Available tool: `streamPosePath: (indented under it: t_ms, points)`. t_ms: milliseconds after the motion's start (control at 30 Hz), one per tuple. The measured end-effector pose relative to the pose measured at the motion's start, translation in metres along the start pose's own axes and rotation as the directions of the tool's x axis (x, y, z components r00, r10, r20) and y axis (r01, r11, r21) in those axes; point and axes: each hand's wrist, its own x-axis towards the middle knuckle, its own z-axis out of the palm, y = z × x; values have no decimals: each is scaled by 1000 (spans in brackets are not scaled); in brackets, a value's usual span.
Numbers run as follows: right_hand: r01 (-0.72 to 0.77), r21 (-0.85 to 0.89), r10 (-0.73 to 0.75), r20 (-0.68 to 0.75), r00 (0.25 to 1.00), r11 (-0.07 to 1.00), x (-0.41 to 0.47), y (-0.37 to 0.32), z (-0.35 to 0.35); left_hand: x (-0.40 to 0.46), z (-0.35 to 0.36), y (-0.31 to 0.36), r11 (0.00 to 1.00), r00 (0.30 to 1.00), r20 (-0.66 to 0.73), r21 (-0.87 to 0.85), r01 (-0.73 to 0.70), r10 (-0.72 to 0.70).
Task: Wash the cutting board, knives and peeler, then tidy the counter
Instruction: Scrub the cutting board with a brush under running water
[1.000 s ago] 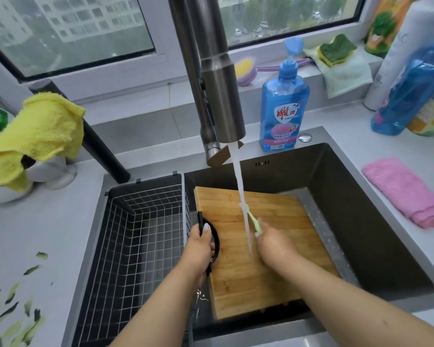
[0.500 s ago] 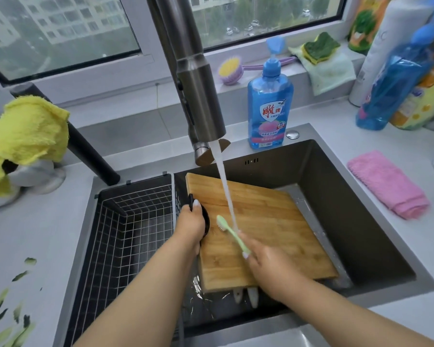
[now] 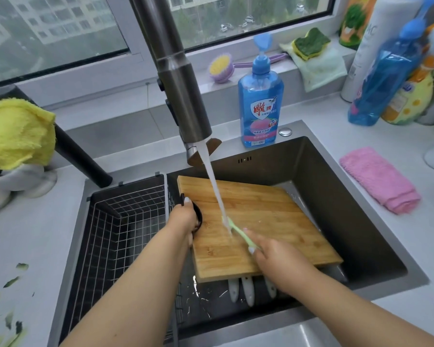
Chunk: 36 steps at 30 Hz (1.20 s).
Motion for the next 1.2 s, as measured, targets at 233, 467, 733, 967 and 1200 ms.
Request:
streamPosePath:
  t_ms: [233,467,733,967,1200]
  points:
    - [59,-42,-58,4,998,997,-11,15,-7,5,1,5,997,998,-3,-45,60,-60]
    - [284,37,-286,71,956,958,-39,6,1,3,2,10,990,991,-18,-56,130,-131]
    - [311,31,-312,26,950,950,-31,5,-3,4,1,11,982,985,15,-82,172,-171]
    - [106,-134,-115,-61,992,985,-31,43,-23,1,-1,10,979,982,3,-83,188,-188]
    - [42,-130,-49,-47,998,991,-50,43,-22,4,-2,8,988,992,14,-92,124,-123]
